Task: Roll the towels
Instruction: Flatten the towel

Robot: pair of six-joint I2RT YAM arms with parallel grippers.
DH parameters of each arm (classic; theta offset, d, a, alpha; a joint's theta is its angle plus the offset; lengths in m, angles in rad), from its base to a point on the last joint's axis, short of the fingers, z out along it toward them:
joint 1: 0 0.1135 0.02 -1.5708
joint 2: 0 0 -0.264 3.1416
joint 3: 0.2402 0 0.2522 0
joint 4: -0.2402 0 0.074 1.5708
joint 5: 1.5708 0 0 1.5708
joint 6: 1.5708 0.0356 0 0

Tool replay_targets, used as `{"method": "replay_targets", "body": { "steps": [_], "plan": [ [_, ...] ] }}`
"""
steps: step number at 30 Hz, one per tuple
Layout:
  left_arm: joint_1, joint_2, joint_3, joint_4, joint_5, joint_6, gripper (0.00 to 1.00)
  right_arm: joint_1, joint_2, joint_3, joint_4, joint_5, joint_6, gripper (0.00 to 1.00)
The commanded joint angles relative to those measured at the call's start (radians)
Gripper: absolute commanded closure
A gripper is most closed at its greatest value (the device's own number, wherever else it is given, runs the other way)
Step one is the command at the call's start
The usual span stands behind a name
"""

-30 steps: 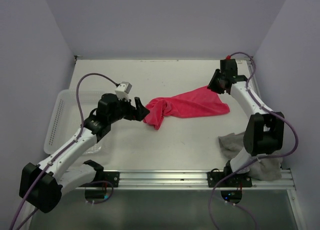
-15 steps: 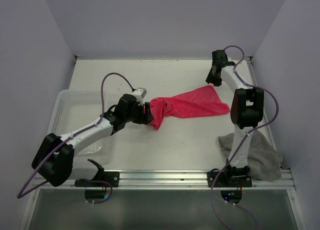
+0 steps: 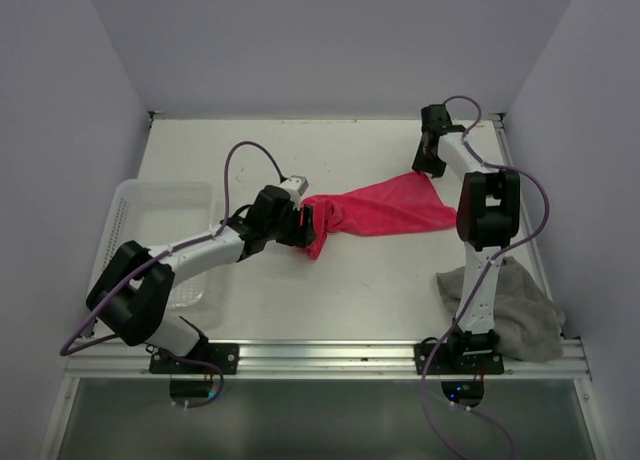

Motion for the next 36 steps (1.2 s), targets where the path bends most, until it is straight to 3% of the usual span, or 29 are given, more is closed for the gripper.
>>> {"method": "replay_targets", "body": {
  "steps": [1,5,9,16,36],
  "plan": [
    [-0.01,0.028,0.045,0.056,-0.038,0.041,0.37,-0.017,-0.133,-0.084,-0.03,0.037,-0.02,0.57],
    [-0.009,0.054,0.034,0.062,-0.047,0.052,0.48,-0.015,-0.243,-0.226,-0.061,-0.003,-0.017,0.57],
    [-0.009,0.062,0.007,0.094,-0.05,0.044,0.68,-0.017,-0.352,-0.346,-0.046,-0.019,0.005,0.57],
    [-0.01,0.053,-0.025,0.113,-0.041,0.029,1.0,-0.018,-0.349,-0.423,-0.037,-0.033,0.017,0.57],
    [-0.01,-0.045,-0.13,0.094,-0.073,0.024,1.0,-0.066,-0.297,-0.472,0.039,-0.015,0.068,0.57]
  ]
}}
